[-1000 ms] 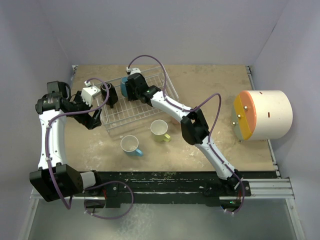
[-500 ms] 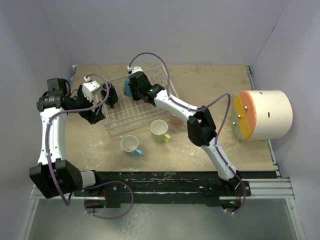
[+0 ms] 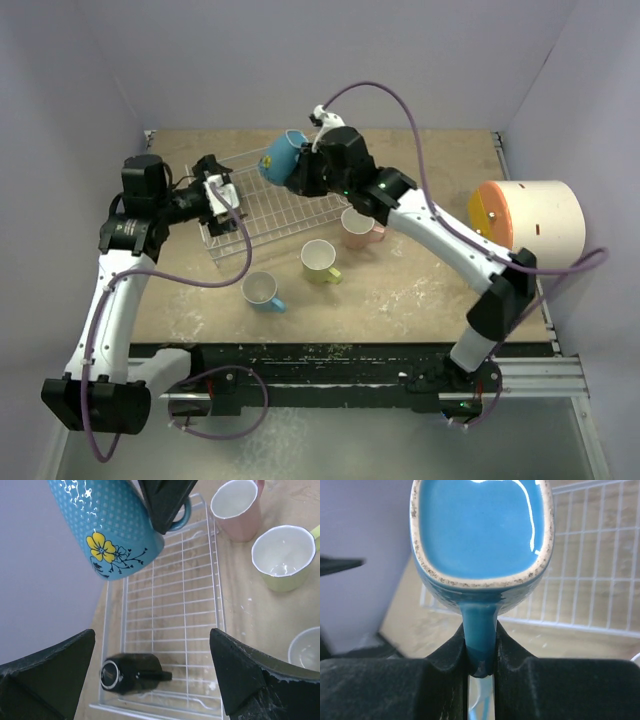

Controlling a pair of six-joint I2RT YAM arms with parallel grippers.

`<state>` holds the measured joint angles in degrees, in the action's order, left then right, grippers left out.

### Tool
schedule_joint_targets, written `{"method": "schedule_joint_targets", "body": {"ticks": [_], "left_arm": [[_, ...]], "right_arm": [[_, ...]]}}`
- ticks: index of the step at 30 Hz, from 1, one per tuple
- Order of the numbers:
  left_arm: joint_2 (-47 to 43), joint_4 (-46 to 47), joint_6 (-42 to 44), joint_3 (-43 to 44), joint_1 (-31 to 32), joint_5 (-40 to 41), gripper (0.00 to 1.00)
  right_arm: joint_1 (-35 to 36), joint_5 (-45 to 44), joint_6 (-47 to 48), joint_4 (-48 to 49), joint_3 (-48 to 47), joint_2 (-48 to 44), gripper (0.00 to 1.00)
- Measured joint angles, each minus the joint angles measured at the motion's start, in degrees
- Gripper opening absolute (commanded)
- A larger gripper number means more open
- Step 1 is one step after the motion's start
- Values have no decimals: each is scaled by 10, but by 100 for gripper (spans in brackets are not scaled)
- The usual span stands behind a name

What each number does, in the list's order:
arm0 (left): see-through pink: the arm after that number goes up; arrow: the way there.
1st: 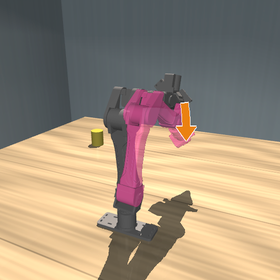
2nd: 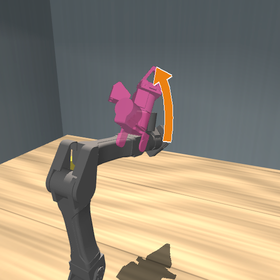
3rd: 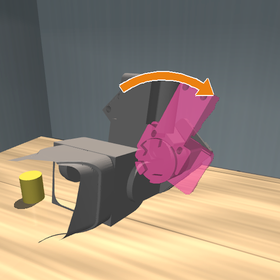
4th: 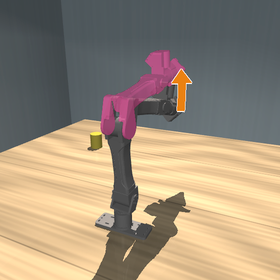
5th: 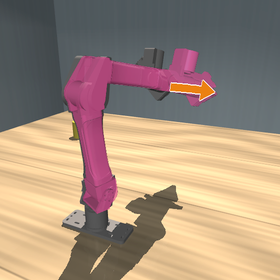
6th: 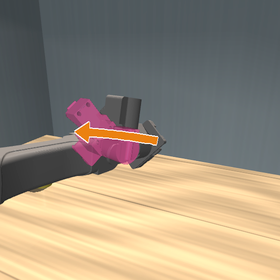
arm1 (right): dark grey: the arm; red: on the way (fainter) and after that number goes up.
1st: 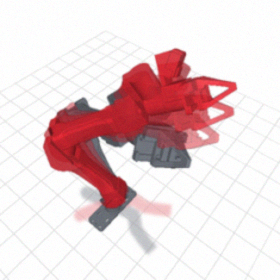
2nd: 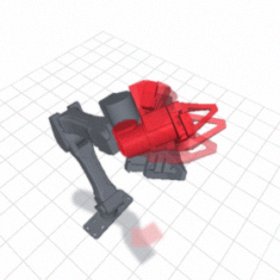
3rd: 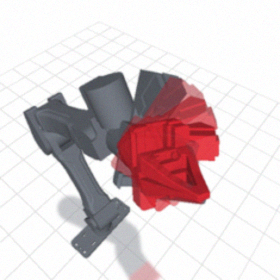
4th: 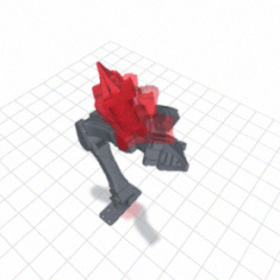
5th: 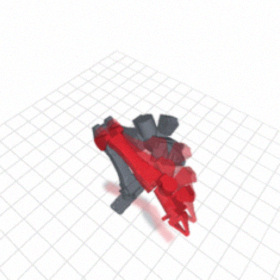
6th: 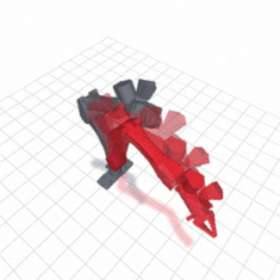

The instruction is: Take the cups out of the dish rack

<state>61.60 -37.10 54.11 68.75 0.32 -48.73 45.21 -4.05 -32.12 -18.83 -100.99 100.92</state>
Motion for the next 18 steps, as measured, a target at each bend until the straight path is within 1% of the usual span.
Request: {"method": "schedule_joint_targets", "body": {"ticks": [3,6,7,9,12,16,18], "left_arm": [[-8,39,26,-16,48,23,100],[-35,58,61,-38,75,36,99],[-50,66,74,-47,80,38,99],[-85,80,102,-60,84,39,98],[-139,111,136,-76,89,33,98],[-186,128,194,-95,92,15,98],[-194,132,217,-99,93,7,98]], "right_arm": [[-2,50,-54,29,88,-85,0],[-3,99,-107,61,174,-153,0],[-3,125,-138,78,222,-187,0],[-3,144,-161,90,253,-207,0],[-3,183,-217,145,323,-242,0],[-3,226,-283,221,368,-250,0],[-2,241,-311,252,379,-249,0]]}}
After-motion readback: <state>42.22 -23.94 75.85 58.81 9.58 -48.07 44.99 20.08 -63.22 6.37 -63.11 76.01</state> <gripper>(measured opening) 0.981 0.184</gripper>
